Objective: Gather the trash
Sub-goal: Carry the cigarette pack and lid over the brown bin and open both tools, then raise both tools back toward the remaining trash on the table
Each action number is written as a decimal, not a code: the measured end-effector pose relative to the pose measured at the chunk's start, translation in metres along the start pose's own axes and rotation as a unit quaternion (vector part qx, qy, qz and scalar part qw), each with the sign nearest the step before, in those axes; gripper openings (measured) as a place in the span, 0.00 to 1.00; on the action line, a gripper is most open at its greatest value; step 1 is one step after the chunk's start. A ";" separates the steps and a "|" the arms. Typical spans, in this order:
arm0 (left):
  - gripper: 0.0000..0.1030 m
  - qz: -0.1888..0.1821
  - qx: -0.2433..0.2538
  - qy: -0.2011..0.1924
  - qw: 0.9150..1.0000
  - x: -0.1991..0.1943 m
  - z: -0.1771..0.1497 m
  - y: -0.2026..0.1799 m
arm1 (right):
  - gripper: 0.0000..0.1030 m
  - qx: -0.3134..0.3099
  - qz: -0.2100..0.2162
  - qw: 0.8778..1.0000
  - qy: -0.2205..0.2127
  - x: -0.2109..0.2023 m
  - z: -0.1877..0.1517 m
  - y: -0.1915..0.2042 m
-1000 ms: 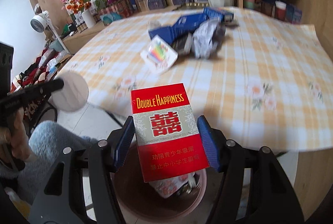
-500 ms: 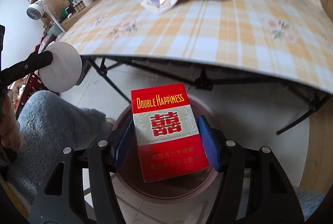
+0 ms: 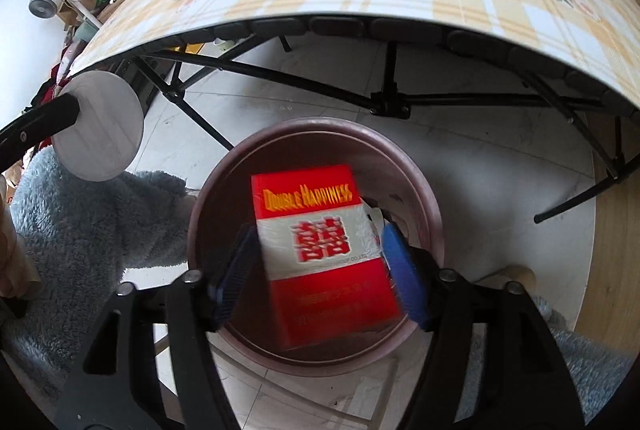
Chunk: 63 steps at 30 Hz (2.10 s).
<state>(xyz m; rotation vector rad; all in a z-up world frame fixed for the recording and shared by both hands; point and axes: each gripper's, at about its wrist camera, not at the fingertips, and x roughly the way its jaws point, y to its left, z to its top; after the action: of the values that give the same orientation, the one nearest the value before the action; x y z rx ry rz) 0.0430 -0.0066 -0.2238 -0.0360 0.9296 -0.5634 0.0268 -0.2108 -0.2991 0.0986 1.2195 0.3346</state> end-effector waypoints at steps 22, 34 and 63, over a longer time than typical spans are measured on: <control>0.08 -0.024 0.045 0.094 0.994 0.074 -0.012 -0.007 | 0.94 0.080 -0.097 0.988 -0.094 -0.029 0.003 -0.041; 0.52 -0.024 0.032 0.108 0.993 0.081 -0.015 -0.001 | 0.94 0.093 -0.087 0.988 -0.089 -0.027 0.003 -0.046; 0.92 0.074 -0.014 -0.066 0.995 0.011 0.006 0.013 | 0.94 0.020 -0.126 0.976 -0.178 -0.063 0.017 -0.021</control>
<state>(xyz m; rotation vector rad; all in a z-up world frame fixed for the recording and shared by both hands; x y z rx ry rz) 0.0586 -0.0021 -0.2315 -0.0274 0.8047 -0.4053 0.0283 -0.2482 -0.2416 0.0344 0.8706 0.0652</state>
